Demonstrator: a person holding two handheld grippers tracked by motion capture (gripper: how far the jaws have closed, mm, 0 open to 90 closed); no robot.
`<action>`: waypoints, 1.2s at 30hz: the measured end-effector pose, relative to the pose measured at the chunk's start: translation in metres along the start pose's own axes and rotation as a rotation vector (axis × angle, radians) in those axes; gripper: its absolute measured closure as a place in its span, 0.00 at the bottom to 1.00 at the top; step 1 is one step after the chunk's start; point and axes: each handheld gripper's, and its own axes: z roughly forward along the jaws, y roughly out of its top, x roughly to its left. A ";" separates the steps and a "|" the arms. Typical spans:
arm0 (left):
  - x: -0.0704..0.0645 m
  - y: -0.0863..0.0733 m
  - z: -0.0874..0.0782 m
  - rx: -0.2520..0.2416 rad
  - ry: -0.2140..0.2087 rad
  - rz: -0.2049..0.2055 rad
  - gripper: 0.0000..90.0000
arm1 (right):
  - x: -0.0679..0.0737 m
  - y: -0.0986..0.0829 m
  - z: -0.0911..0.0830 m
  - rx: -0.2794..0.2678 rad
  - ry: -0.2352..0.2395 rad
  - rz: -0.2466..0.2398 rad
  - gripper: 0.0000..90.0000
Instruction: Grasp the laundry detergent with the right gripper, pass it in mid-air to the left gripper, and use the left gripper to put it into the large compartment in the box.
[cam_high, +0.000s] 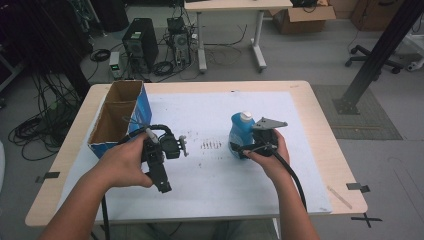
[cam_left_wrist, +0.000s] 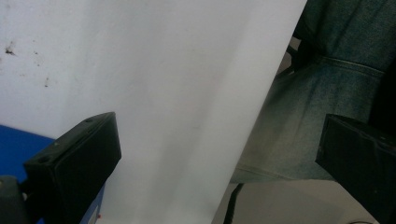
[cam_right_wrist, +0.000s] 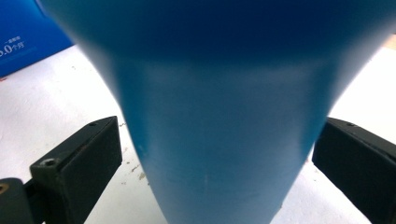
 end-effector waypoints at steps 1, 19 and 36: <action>0.000 0.000 0.000 0.000 0.000 0.000 0.00 | 0.000 0.000 0.000 0.000 0.000 0.000 0.02; 0.001 0.001 0.001 0.002 0.000 -0.004 0.00 | 0.002 -0.003 0.003 -0.044 -0.044 0.034 0.06; 0.002 0.000 0.000 0.001 0.000 -0.009 0.00 | 0.007 -0.008 0.006 -0.073 -0.087 0.025 0.17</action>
